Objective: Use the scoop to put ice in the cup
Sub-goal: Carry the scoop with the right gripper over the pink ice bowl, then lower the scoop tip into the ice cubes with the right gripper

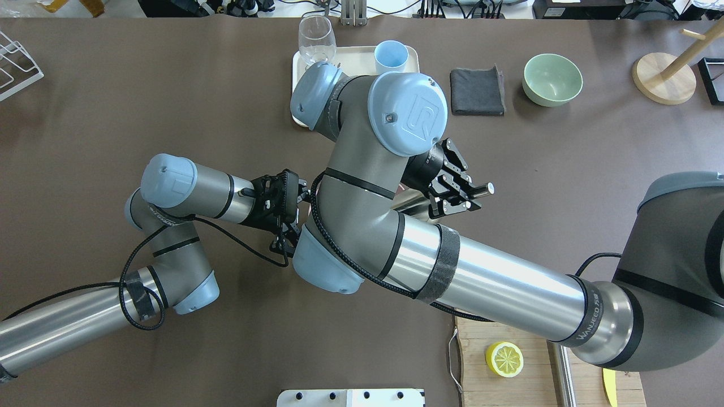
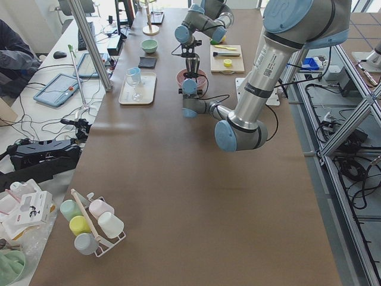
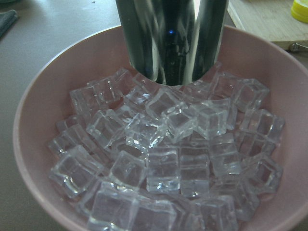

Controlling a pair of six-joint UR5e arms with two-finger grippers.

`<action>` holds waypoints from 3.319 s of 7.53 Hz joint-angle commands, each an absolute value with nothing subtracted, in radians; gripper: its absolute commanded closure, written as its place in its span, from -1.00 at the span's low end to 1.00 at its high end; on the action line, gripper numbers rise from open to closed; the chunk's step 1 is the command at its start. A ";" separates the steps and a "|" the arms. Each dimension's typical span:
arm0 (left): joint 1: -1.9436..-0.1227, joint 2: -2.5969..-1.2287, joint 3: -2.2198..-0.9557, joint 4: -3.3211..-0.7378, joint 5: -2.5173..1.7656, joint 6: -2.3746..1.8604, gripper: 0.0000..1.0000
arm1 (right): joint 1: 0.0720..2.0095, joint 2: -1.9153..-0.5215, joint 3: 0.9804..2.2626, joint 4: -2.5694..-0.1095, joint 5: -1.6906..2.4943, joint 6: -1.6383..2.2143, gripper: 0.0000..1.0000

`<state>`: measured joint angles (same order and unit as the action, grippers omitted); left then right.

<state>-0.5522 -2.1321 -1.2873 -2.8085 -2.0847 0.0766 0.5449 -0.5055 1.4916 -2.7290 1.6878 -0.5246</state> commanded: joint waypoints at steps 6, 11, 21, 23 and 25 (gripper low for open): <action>-0.552 -2.132 -1.285 -2.809 -2.085 0.077 -0.95 | 0.534 -0.476 1.410 -2.652 1.697 -0.491 1.00; -0.552 -2.131 -1.285 -2.809 -2.085 0.077 -0.95 | 0.534 -0.469 1.394 -2.620 1.703 -0.454 1.00; -0.554 -2.132 -1.282 -2.806 -2.085 0.078 -0.95 | 0.520 -0.526 1.430 -2.425 1.733 -0.255 1.00; -0.555 -2.134 -1.279 -2.800 -2.083 0.078 -0.95 | 0.520 -0.551 1.469 -2.413 1.735 -0.245 1.00; -0.555 -2.141 -1.264 -2.800 -2.082 0.093 -0.95 | 0.520 -0.593 1.521 -2.389 1.740 -0.212 1.00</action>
<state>-0.5551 -2.1348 -1.2769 -2.8006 -2.0832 0.0790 0.5200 -0.5598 1.4797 -2.4134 1.7362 -0.2354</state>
